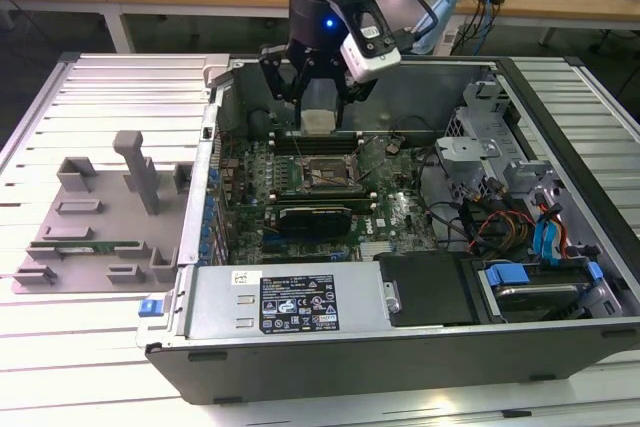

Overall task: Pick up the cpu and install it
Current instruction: 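Pick up the cpu and move it towards the insertion slot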

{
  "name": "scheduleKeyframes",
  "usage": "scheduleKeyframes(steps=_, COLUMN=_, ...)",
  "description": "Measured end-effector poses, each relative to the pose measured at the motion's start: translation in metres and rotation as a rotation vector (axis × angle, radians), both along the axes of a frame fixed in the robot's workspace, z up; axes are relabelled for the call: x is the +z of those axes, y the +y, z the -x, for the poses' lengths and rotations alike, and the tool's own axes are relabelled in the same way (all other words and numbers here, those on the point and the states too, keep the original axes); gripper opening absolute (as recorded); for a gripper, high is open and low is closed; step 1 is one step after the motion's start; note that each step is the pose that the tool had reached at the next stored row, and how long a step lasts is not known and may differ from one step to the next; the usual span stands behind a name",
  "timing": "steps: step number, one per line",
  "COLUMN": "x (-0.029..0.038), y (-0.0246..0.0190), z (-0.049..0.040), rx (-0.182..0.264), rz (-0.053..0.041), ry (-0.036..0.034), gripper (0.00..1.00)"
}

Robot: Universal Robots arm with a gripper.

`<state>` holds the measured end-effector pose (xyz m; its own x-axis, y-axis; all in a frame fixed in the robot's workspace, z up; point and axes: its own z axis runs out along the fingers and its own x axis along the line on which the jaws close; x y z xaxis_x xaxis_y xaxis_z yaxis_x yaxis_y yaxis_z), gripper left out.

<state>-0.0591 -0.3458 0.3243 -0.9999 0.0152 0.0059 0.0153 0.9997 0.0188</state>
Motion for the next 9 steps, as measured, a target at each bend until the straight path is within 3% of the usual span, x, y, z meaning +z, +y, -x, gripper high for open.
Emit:
scheduleKeyframes(steps=4, x=-0.0044, y=0.0019, z=-0.0038, rx=0.028, rz=-0.0001, ry=-0.0066, gripper=0.55)
scheduleKeyframes(steps=9, x=-0.0093, y=0.0133, z=-0.0084, rx=0.045, rz=-0.0002, ry=-0.0075, gripper=0.55)
